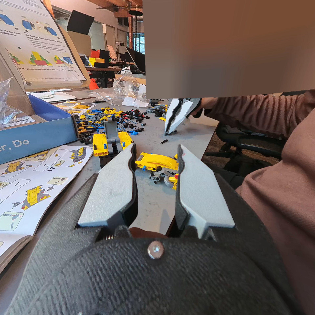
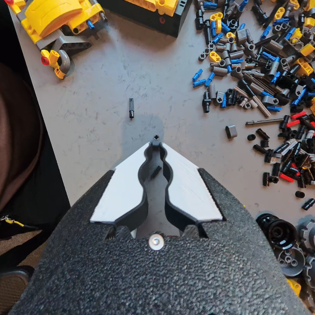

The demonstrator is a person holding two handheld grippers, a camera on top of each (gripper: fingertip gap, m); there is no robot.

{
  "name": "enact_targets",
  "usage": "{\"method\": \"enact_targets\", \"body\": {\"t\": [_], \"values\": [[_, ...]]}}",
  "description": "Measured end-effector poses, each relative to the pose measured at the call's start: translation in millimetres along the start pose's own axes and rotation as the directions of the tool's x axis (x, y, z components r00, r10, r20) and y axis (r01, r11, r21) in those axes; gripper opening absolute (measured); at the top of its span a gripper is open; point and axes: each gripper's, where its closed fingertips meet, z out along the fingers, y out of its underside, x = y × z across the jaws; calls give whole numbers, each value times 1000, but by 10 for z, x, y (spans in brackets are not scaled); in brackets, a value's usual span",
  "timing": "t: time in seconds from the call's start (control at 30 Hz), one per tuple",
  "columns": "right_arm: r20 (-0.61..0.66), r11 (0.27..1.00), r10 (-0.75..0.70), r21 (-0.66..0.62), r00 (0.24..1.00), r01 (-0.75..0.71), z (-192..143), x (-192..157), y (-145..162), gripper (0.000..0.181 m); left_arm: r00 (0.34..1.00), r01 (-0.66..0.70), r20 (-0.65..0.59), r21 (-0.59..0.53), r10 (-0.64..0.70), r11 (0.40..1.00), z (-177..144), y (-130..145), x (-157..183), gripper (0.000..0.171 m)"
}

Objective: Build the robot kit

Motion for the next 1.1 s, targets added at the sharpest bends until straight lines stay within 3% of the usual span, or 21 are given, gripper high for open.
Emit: {"method": "enact_targets", "body": {"t": [0.43, 0.6, 1.1], "values": [[178, 952, -273, -90, 946, 291, 2, -372, 15, 5, 1000, -14, 0, 4, 14, 1000, -6, -2, 12, 46], [140, 949, -277, -112, 950, 294, 5, -282, -3, 17, 1000, -14, -1, 8, 14, 1000, -12, -7, 13, 46], [26, 968, -246, -53, 969, 247, -63, -144, -33, 12, 1000, -10, 0, 2, 10, 1000, -3, 0, 8, 46]]}}
